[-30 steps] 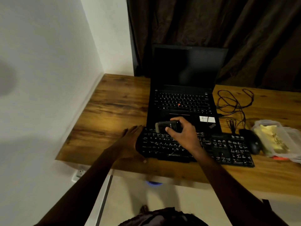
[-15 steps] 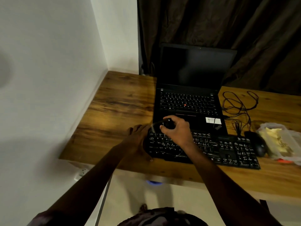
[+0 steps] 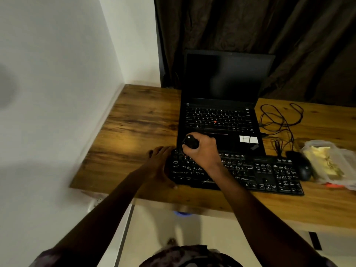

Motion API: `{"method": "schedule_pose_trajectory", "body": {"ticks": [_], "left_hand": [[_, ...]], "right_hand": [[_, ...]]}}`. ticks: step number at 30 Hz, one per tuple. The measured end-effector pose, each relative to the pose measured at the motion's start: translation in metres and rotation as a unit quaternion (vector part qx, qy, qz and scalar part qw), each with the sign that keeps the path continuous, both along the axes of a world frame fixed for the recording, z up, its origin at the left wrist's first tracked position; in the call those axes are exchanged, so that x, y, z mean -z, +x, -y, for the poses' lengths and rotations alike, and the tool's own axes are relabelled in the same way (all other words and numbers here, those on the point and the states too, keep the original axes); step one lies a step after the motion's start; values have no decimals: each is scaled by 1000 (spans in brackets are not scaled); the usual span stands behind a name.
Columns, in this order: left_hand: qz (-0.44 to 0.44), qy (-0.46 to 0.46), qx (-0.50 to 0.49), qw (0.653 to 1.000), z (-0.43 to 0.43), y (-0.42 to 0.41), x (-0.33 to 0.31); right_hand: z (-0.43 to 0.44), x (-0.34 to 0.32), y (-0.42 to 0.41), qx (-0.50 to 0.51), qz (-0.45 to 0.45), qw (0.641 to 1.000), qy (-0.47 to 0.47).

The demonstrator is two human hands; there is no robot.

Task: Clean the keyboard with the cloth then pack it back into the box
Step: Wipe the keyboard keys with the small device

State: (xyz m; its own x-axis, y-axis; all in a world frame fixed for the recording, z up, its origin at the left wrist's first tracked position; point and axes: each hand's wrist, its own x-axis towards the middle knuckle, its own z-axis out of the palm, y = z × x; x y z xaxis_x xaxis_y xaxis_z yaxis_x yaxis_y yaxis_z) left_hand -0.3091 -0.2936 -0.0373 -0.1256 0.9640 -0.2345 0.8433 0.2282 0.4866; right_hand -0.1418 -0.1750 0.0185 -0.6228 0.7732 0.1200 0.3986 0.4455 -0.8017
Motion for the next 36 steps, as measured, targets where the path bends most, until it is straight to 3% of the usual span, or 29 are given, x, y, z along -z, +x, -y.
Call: {"method": "schedule_pose_trajectory", "body": {"ticks": [3, 12, 20, 27, 30, 36], "left_hand": [[-6, 5, 2, 1000, -1, 0, 2], [-2, 34, 9, 999, 3, -4, 3], [-52, 2, 25, 998, -7, -4, 2], [-53, -6, 22, 998, -11, -8, 9], [-36, 7, 26, 999, -9, -10, 12], [-34, 29, 28, 999, -5, -10, 13]], "right_hand": [[-6, -2, 14, 25, -23, 999, -27], [-2, 6, 17, 50, -10, 999, 19], [12, 4, -17, 84, -68, 993, -44], [7, 10, -8, 137, 0, 990, 25], [15, 9, -19, 107, 14, 992, 60], [22, 9, -29, 126, -45, 991, -8]]}}
